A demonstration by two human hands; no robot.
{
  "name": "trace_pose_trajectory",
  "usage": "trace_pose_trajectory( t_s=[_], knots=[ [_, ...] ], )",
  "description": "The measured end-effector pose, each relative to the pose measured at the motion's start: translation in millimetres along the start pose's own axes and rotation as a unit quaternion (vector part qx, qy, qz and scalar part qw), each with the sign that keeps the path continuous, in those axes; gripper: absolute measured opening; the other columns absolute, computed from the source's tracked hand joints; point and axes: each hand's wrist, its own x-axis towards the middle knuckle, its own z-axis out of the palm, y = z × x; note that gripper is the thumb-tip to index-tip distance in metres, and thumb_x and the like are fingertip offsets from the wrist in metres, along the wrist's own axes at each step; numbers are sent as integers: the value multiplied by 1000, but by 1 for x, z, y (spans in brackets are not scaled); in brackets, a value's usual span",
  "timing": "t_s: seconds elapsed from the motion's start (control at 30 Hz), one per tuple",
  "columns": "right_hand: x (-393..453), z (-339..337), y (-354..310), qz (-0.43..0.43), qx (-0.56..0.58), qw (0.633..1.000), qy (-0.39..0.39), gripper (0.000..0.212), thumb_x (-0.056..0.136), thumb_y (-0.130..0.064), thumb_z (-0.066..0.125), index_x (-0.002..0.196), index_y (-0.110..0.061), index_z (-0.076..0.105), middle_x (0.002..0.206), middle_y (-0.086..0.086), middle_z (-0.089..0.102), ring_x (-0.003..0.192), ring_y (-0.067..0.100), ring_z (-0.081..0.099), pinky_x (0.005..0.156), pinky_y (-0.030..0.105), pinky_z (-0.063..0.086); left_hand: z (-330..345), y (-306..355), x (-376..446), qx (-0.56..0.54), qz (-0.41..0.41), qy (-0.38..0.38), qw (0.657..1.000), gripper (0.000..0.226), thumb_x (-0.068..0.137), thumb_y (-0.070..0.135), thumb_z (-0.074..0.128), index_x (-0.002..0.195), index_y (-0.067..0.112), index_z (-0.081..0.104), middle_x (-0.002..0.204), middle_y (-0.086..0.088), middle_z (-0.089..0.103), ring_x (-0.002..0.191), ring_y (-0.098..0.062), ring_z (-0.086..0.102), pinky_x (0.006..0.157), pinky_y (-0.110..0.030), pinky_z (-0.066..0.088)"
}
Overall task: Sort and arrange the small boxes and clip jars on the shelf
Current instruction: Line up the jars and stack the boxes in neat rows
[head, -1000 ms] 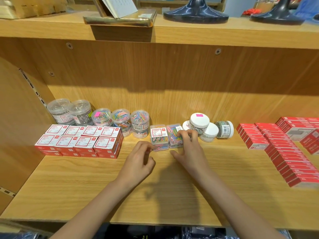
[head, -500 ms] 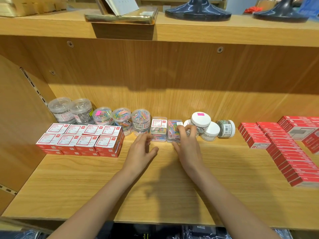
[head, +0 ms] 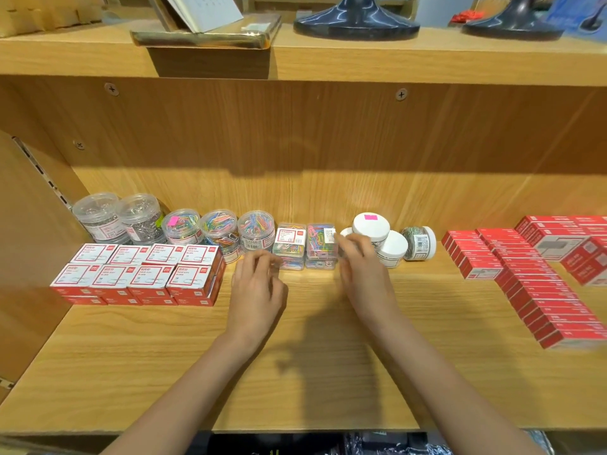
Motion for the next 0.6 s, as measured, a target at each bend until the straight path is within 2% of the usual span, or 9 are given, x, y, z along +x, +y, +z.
trace_pose_trajectory(
  t_s=[0.1, 0.17, 0.2, 0.3, 0.37, 0.4, 0.47, 0.57, 0.6],
  knots=[
    [-7, -35, 21, 20, 41, 990, 132, 29, 86, 2, 51, 113, -5, 57, 105, 12, 54, 91, 29, 55, 74, 25, 38, -1, 20, 3, -1, 68, 30, 997, 27, 80, 16, 42, 100, 9, 58, 103, -5, 52, 98, -18, 43, 86, -25, 31],
    [-8, -58, 47, 63, 24, 981, 181, 26, 84, -2, 55, 110, -3, 56, 103, 14, 54, 95, 29, 51, 79, 25, 33, 8, 36, 13, -5, 99, 12, 995, 30, 80, 19, 42, 104, 10, 58, 106, -6, 53, 99, -18, 44, 87, -28, 33],
    [-7, -63, 63, 102, 27, 979, 175, 30, 83, -6, 59, 113, -3, 53, 105, 15, 53, 99, 31, 48, 83, 27, 32, 14, 44, 19, -7, 102, 3, 995, 33, 80, 21, 42, 107, 10, 57, 108, -6, 53, 100, -20, 45, 88, -31, 35],
    [0, -64, 93, 240, 145, 958, 50, 55, 75, -29, 70, 121, -16, 44, 115, 6, 55, 109, 27, 50, 94, 41, 39, 34, 67, 37, -17, 96, -38, 995, 44, 79, 28, 50, 120, 11, 53, 116, -8, 52, 106, -26, 48, 92, -35, 37],
    [5, -58, 100, 283, 221, 933, 15, 54, 73, -39, 68, 119, -23, 42, 105, -3, 59, 103, 22, 57, 90, 44, 46, 46, 78, 48, -22, 94, -79, 992, 54, 79, 32, 60, 128, 13, 48, 119, -9, 51, 109, -29, 47, 96, -42, 37],
    [6, -55, 101, 287, 225, 931, 14, 50, 78, -34, 67, 119, -20, 42, 102, -4, 59, 101, 22, 58, 87, 39, 46, 50, 82, 53, -15, 86, -98, 991, 58, 80, 36, 63, 131, 14, 45, 121, -9, 51, 112, -29, 46, 99, -43, 34],
    [10, -50, 104, 282, 233, 930, 29, 40, 84, -25, 65, 117, -17, 43, 101, -1, 58, 100, 23, 59, 82, 32, 43, 59, 88, 62, 15, 60, -118, 991, 63, 82, 43, 62, 136, 20, 39, 124, -5, 50, 117, -25, 42, 100, -36, 24],
    [13, -46, 108, 268, 293, 917, 36, 44, 74, -23, 76, 104, -29, 45, 107, 5, 58, 99, 23, 59, 85, 40, 50, 69, 96, 68, 61, 42, -120, 990, 64, 82, 51, 58, 136, 23, 36, 121, -1, 55, 113, -22, 43, 91, -30, 17],
    [14, -47, 109, 246, 281, 926, 50, 49, 69, -20, 79, 103, -30, 46, 111, 6, 54, 101, 19, 55, 88, 35, 48, 71, 97, 68, 62, 36, -115, 991, 64, 81, 51, 59, 135, 23, 38, 119, -1, 57, 111, -23, 43, 90, -31, 18]
  ],
)
